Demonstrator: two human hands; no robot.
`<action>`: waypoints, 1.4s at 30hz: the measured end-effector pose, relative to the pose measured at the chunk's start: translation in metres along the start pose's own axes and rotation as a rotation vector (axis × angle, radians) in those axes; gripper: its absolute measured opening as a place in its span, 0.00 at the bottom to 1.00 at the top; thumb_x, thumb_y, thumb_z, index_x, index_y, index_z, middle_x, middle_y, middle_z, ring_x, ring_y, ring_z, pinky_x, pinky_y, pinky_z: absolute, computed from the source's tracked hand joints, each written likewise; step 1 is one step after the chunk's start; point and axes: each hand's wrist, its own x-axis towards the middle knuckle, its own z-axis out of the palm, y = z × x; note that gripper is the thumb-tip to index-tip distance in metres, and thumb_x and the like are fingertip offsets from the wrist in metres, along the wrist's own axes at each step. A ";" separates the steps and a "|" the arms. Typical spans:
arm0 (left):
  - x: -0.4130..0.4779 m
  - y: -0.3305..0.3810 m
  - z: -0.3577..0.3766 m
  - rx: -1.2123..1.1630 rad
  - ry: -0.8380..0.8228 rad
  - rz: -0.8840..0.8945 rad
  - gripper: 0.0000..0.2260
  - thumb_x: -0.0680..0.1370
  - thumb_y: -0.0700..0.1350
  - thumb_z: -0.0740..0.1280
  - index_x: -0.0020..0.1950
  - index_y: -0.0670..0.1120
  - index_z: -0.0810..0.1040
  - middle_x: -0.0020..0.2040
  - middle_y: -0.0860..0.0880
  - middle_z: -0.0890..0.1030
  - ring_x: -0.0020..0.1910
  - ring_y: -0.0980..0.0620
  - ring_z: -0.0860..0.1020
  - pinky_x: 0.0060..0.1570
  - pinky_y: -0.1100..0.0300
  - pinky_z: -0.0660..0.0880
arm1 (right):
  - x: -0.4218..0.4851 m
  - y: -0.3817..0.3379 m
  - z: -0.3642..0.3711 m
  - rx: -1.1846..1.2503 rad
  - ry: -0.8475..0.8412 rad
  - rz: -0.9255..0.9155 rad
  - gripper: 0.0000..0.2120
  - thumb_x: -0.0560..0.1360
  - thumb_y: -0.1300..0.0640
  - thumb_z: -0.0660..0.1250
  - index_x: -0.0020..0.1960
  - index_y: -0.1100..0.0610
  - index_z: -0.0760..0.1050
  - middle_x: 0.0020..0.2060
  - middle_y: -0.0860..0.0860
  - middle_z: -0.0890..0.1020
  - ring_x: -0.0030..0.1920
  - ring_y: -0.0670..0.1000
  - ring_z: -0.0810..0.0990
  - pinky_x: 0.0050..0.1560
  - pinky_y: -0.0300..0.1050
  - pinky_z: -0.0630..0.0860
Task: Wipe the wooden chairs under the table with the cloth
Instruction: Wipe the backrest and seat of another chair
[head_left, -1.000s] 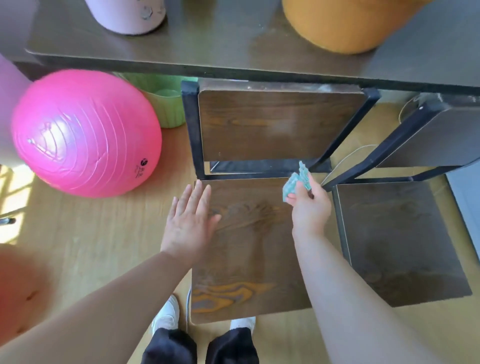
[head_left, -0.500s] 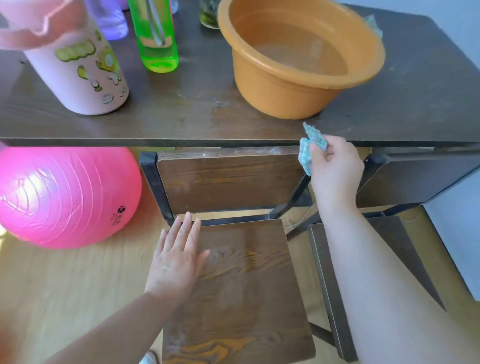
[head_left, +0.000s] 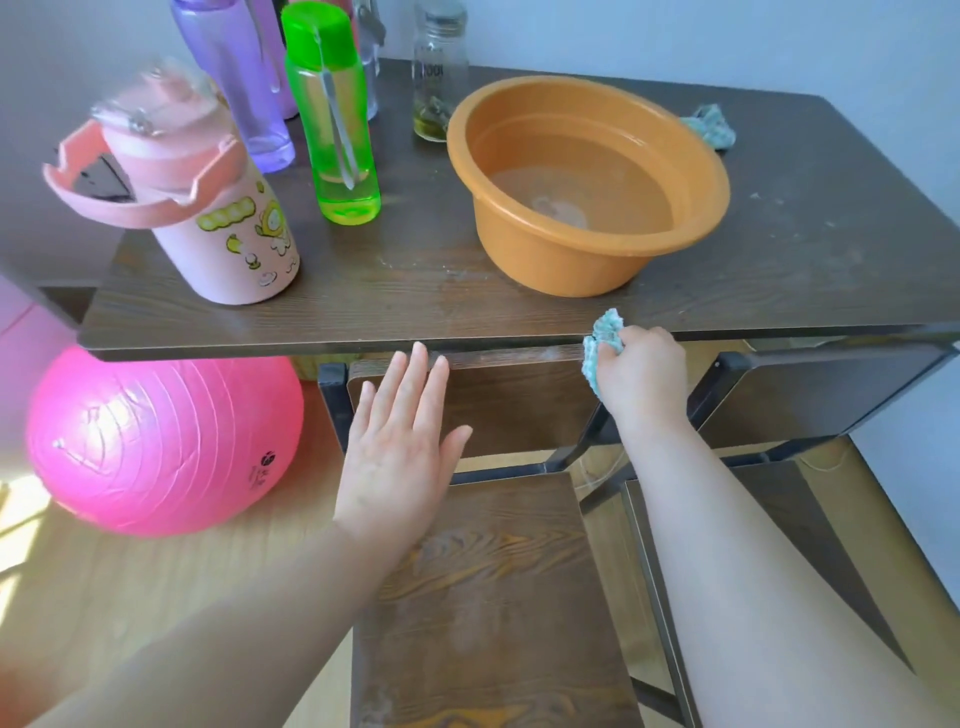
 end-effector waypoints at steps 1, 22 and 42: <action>0.002 -0.002 -0.001 0.001 -0.005 -0.008 0.29 0.82 0.55 0.57 0.80 0.45 0.58 0.81 0.45 0.56 0.80 0.46 0.51 0.77 0.43 0.53 | 0.000 -0.003 0.000 -0.017 -0.006 -0.001 0.15 0.81 0.53 0.61 0.60 0.62 0.78 0.53 0.58 0.77 0.50 0.55 0.78 0.40 0.42 0.68; -0.022 -0.110 -0.042 -0.123 -0.013 -0.294 0.30 0.82 0.57 0.56 0.81 0.47 0.54 0.82 0.47 0.52 0.80 0.46 0.48 0.78 0.46 0.50 | -0.093 -0.159 0.050 0.167 -0.015 -0.255 0.13 0.79 0.52 0.64 0.60 0.58 0.78 0.56 0.51 0.77 0.52 0.51 0.80 0.47 0.39 0.78; -0.062 -0.164 -0.030 0.031 -0.134 -0.317 0.31 0.82 0.59 0.55 0.81 0.49 0.49 0.82 0.46 0.51 0.80 0.44 0.47 0.78 0.43 0.48 | -0.151 -0.184 0.099 0.318 0.082 -0.641 0.07 0.73 0.66 0.68 0.51 0.62 0.78 0.49 0.55 0.76 0.44 0.55 0.79 0.40 0.49 0.80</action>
